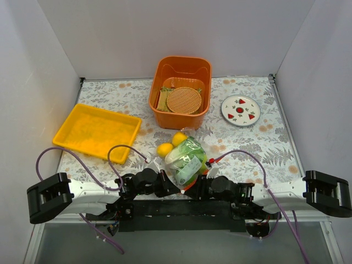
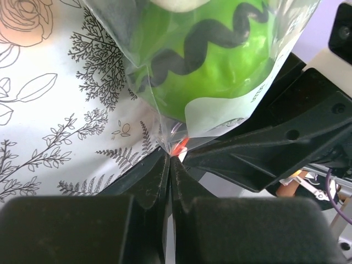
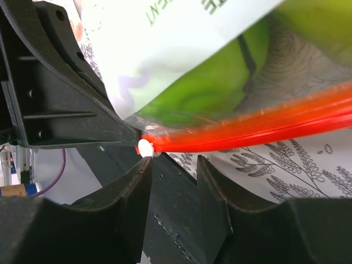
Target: Open the zip-top bag and remove the fake food
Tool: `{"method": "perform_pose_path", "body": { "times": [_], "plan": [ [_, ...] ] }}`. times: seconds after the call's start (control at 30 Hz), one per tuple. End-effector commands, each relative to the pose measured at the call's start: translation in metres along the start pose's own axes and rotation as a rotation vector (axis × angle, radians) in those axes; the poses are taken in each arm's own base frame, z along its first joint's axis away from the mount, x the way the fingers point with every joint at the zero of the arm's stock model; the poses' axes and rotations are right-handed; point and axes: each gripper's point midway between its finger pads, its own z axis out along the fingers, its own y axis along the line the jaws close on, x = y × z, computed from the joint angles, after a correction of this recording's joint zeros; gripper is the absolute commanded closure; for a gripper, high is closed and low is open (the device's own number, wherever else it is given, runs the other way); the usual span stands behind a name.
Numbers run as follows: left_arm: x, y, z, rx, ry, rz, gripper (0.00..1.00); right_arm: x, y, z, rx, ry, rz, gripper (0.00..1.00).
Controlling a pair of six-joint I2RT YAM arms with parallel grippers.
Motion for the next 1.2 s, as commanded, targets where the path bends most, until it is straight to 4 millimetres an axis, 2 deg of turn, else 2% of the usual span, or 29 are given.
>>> {"method": "perform_pose_path", "body": {
  "times": [0.0,0.17,0.37,0.5,0.63,0.7,0.73,0.87,1.03,1.17],
  "plan": [
    [-0.002,-0.023,0.003,0.061,0.002,-0.02,1.0,-0.016,0.015,-0.001,-0.072,-0.086,0.057,0.55],
    [0.001,-0.028,0.006,0.078,0.019,-0.022,1.0,-0.022,0.017,-0.005,-0.106,-0.127,0.09,0.55],
    [0.005,-0.037,0.009,0.104,0.043,-0.015,1.0,-0.026,0.029,-0.007,-0.154,-0.135,0.111,0.57],
    [0.006,-0.045,0.011,0.129,0.057,-0.014,1.0,-0.023,0.027,-0.005,-0.151,-0.123,0.126,0.63],
    [0.005,-0.049,0.012,0.134,0.053,-0.011,1.0,-0.02,0.021,-0.008,-0.147,-0.121,0.149,0.63],
    [0.005,-0.049,0.012,0.133,0.053,-0.013,1.0,-0.024,0.025,-0.01,-0.163,-0.133,0.168,0.67],
    [0.005,-0.049,0.013,0.132,0.055,-0.014,1.0,-0.017,0.008,-0.011,-0.129,-0.123,0.163,0.67],
    [0.005,-0.049,0.014,0.125,0.055,-0.016,1.0,-0.017,0.008,-0.012,-0.121,-0.122,0.164,0.71],
    [0.005,-0.044,0.015,0.079,0.056,-0.021,1.0,-0.014,-0.001,-0.013,-0.094,-0.117,0.196,0.85],
    [0.007,-0.021,0.012,-0.023,0.061,-0.057,1.0,-0.017,-0.019,-0.017,-0.051,-0.153,0.231,0.89]
  ]
}}
